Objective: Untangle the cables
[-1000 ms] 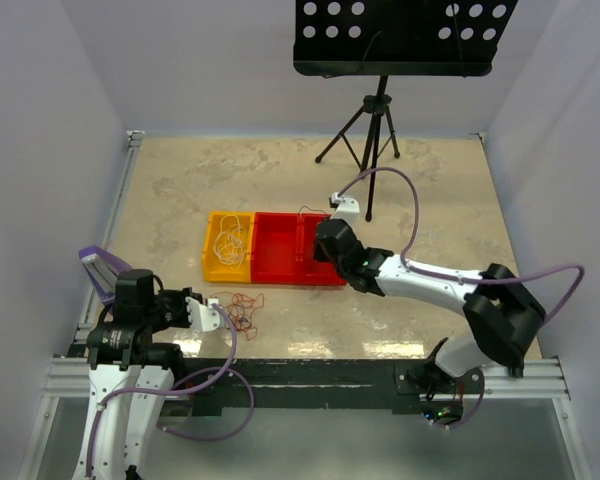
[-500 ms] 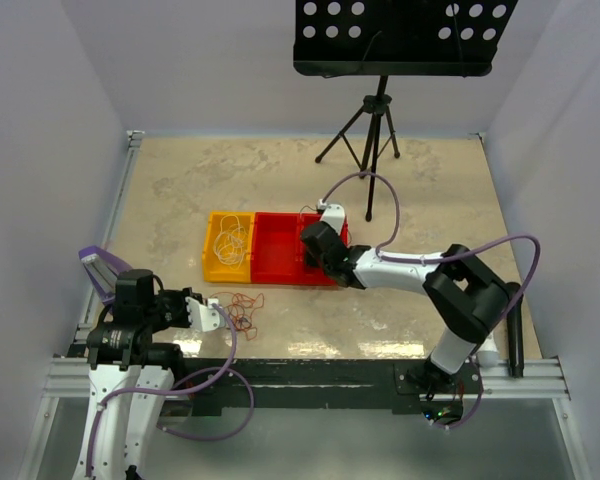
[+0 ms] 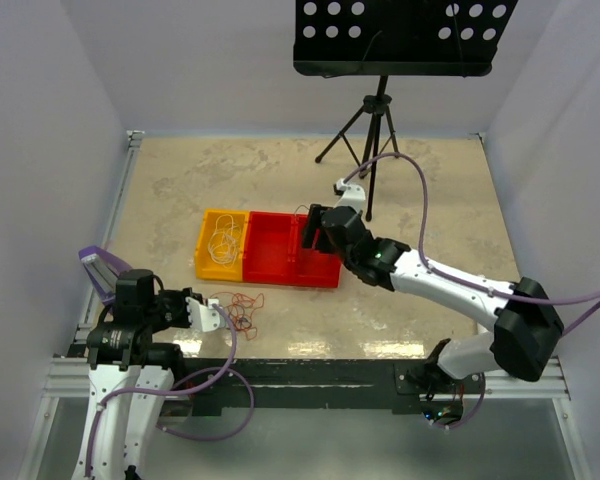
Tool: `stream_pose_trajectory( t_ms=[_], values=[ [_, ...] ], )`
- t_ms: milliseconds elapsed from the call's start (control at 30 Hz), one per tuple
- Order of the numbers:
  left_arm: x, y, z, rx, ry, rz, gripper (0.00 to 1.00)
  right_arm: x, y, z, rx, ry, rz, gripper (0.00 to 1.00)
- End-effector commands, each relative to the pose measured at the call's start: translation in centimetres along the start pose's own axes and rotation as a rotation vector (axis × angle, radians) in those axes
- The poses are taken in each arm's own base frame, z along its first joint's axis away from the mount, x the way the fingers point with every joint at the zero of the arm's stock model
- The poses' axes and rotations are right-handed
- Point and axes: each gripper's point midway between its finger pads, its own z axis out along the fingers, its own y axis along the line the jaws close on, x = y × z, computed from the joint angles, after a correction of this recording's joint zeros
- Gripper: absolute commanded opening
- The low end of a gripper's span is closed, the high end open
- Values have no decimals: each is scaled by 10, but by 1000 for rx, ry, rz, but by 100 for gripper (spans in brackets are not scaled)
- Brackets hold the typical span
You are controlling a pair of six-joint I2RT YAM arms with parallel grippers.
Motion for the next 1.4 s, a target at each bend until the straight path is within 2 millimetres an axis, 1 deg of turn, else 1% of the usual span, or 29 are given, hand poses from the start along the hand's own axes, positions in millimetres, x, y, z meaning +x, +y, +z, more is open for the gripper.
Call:
stream_pose_trajectory(
  t_ms=[0, 67, 100, 167, 233, 267, 300, 433, 633, 800, 900, 1000, 1133, 1367],
  values=[
    [-8, 5, 0, -12, -35, -5, 0, -57, 7, -20, 14, -122, 8, 72],
    [-9, 7, 0, -16, -39, -7, 0, -67, -9, -11, 67, -136, 8, 72],
    [-9, 6, 0, -12, -39, -9, 0, -71, -17, -5, 88, -138, 10, 74],
    [-9, 6, -1, -13, -35, -11, 0, -76, -27, 4, 99, -153, 9, 76],
    [-8, 6, -1, -12, -31, -11, 0, -79, -31, 15, 109, -168, -5, 76],
    [-8, 7, -1, -14, -28, -8, 0, -74, -32, 25, 126, -153, -22, 76],
    [-8, 8, -2, -15, -28, -9, 0, -71, -32, 33, 131, -143, -35, 75],
    [-9, 12, -4, -26, -29, -6, 0, -68, -19, 57, 111, -121, -58, 72],
    [-8, 10, -3, -22, -22, -11, 0, -70, -14, 88, 144, -131, -99, 68],
    [-6, 9, -3, -25, -13, -13, 0, -79, 3, 97, 95, -134, -83, 68],
    [-3, 6, -1, -21, -9, -16, 0, -76, 11, 103, 68, -117, -68, 68],
    [-3, 6, 0, -20, -12, -18, 0, -70, 14, 110, 65, -103, -68, 65],
    [-4, 8, 1, -26, -17, -13, 0, -62, 9, 120, 100, -79, -81, 62],
    [-3, 6, 4, -25, -23, -14, 0, -60, 11, 124, 115, -70, -81, 57]
  ],
)
